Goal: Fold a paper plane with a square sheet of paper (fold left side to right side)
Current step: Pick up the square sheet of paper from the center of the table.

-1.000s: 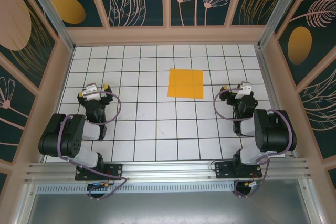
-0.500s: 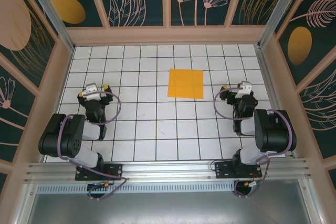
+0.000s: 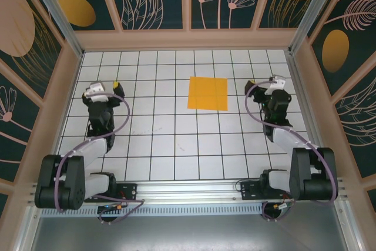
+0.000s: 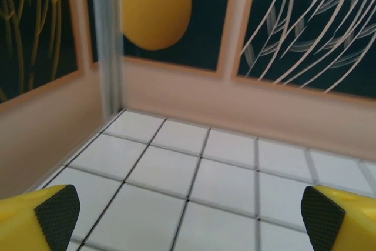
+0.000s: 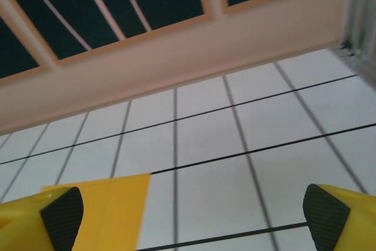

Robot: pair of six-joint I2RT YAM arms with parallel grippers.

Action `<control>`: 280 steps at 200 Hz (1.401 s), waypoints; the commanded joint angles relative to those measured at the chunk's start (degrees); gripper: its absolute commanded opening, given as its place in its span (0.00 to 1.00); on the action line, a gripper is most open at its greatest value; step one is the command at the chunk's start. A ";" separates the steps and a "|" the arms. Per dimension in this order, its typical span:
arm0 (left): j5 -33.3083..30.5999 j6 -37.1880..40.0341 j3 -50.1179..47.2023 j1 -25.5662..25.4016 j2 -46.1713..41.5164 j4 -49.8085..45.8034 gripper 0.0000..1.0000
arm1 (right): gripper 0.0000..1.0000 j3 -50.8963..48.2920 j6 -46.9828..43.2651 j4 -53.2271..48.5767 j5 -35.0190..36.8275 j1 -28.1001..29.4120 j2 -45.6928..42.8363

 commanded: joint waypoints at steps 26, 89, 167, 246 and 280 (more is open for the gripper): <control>11.12 -5.70 17.38 -10.46 5.41 -28.17 0.98 | 0.99 15.60 9.94 -17.64 1.20 9.66 14.02; 16.41 -8.98 32.66 -24.88 22.72 -33.98 0.98 | 0.87 37.60 13.46 -30.49 -2.41 11.74 35.83; 17.92 -9.16 54.34 -33.53 45.99 -46.88 0.94 | 0.82 49.55 14.31 -36.06 -1.43 12.02 47.00; 24.89 -10.76 58.82 -35.18 52.70 -50.90 0.93 | 0.82 52.63 13.31 -40.18 -2.02 12.35 49.67; 25.73 -10.76 60.01 -35.66 54.65 -52.43 0.93 | 0.82 51.73 12.69 -41.55 -2.99 12.97 49.57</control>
